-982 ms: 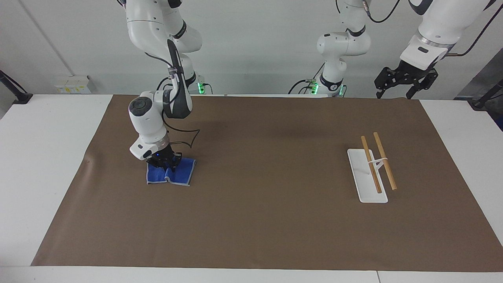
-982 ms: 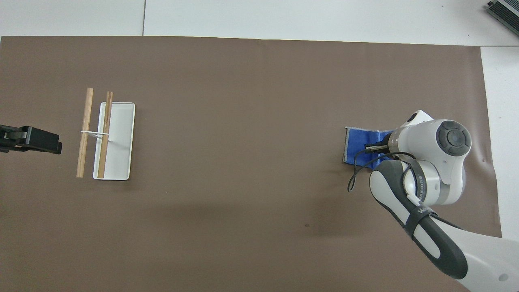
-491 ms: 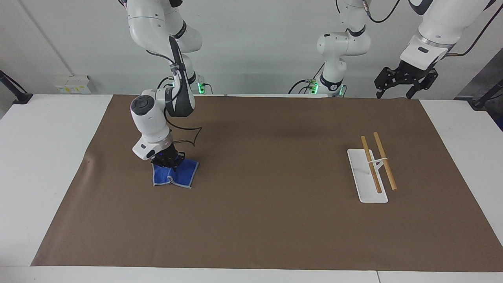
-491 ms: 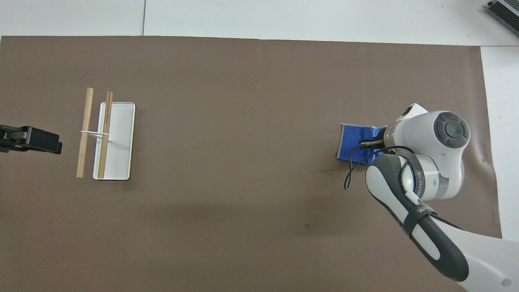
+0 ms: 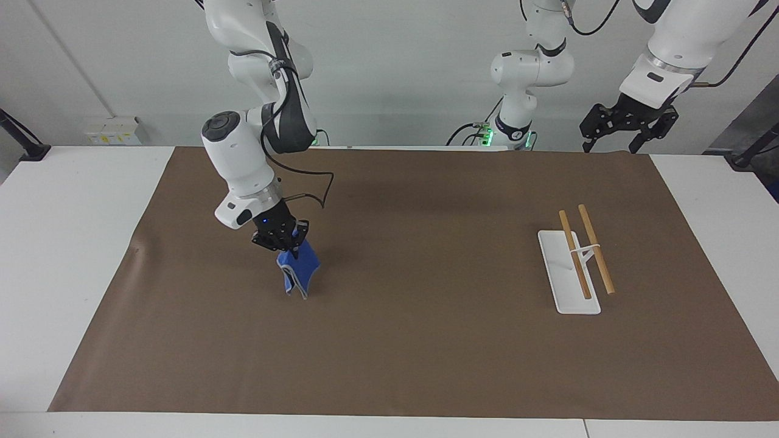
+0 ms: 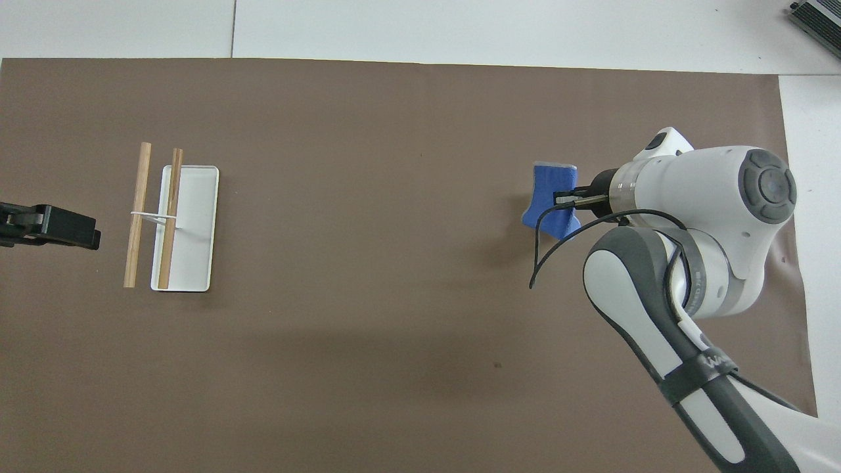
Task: Right arm passes towel to left arm to hang
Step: 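Lift the towel with the right gripper while the left gripper reaches out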
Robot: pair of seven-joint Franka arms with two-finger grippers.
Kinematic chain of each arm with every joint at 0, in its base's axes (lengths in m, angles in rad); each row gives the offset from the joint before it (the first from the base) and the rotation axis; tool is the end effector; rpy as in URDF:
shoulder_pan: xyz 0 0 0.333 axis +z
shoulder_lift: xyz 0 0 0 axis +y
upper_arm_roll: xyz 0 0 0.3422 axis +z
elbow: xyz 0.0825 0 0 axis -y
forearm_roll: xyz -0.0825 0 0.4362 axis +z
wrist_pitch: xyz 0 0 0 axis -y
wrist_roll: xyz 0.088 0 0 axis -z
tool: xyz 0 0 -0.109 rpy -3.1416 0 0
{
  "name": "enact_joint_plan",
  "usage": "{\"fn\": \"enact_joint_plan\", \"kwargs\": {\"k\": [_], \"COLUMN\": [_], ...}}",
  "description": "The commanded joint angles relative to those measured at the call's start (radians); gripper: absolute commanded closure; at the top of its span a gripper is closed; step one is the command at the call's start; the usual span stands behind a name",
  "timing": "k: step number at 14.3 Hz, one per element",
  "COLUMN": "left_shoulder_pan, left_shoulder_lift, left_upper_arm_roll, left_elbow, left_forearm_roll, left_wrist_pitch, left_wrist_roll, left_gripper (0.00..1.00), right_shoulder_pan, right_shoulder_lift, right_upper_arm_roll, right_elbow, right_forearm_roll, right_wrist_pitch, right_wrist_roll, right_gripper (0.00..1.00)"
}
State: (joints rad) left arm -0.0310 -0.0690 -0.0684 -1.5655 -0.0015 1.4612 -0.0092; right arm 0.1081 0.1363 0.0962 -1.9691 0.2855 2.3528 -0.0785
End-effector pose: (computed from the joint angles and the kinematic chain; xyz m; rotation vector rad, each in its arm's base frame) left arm 0.5687 -0.0585 0.6826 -3.1328 0.1412 0.0553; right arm 0.6437 0.1359 0.4264 -2.8652 -0.1484 -0.3325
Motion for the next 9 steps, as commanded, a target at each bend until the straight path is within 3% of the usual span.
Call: {"fn": "enact_joint_plan", "kwargs": {"k": [1,6,9], "left_shoulder_pan": [0.005,0.005,-0.009], "left_shoulder_lift": [-0.009,-0.011,-0.017], "left_upper_arm_roll": [0.001,0.001,-0.002], "left_elbow": [-0.01,-0.01,-0.011], "left_forearm_roll": [-0.003,-0.003,-0.003], "left_wrist_pitch": [-0.007,-0.007,-0.042], "left_wrist_roll": [0.005,0.006,-0.002], "left_gripper": [0.0,0.0,0.0], "right_shoulder_pan": [-0.01,-0.008,-0.007], "right_shoulder_lift": [-0.009,-0.056,-0.067], "right_upper_arm_roll": [0.049,0.114,0.141], "right_elbow": [0.042,0.039,0.029], "right_forearm_roll": [0.136,0.547,0.722], "right_wrist_pitch": [-0.02,-0.035,-0.038], "right_wrist_roll": [-0.041,-0.076,-0.083], "right_gripper": [1.0,1.0,1.0]}}
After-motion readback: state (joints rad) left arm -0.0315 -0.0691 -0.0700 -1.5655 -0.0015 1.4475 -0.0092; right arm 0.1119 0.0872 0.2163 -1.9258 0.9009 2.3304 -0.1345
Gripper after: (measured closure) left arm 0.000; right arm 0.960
